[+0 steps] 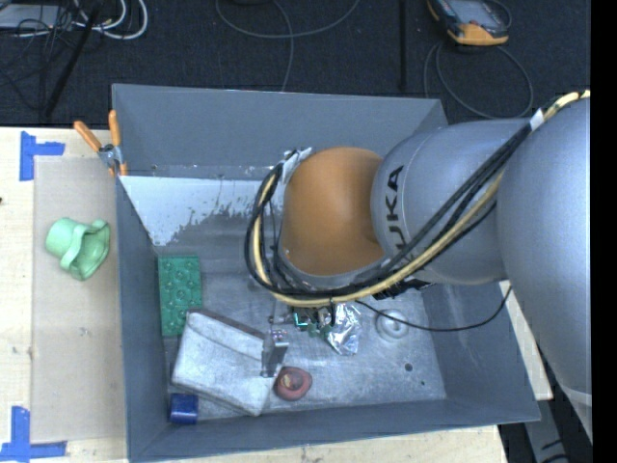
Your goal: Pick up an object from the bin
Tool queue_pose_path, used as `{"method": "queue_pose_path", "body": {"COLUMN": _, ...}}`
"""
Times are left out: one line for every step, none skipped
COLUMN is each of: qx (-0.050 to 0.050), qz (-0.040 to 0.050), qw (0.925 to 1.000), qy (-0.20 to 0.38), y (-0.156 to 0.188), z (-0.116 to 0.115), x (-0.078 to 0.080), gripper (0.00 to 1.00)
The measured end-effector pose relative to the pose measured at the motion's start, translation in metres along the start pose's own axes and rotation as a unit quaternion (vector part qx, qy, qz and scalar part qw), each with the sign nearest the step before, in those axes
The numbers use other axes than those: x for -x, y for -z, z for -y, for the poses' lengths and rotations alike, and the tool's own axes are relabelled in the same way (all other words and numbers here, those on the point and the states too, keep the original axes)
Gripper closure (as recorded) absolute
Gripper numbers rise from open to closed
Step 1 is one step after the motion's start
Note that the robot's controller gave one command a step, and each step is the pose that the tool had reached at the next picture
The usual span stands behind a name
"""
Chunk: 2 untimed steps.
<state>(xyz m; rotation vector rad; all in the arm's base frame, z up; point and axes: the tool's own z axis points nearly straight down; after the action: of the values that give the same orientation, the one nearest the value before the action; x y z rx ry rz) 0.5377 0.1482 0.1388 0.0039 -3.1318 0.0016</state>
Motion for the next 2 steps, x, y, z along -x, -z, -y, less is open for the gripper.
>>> {"method": "queue_pose_path", "body": {"qx": -0.001, "qz": 0.0005, "qw": 0.9991, "qy": -0.043, "y": -0.0645, "z": 0.0455, "x": -0.0423, "gripper": 0.00}}
{"method": "queue_pose_path", "body": {"qx": 0.001, "qz": 0.0042, "qw": 0.9990, "qy": -0.044, "y": -0.0611, "z": 0.0439, "x": -0.0395, "gripper": 1.00}}
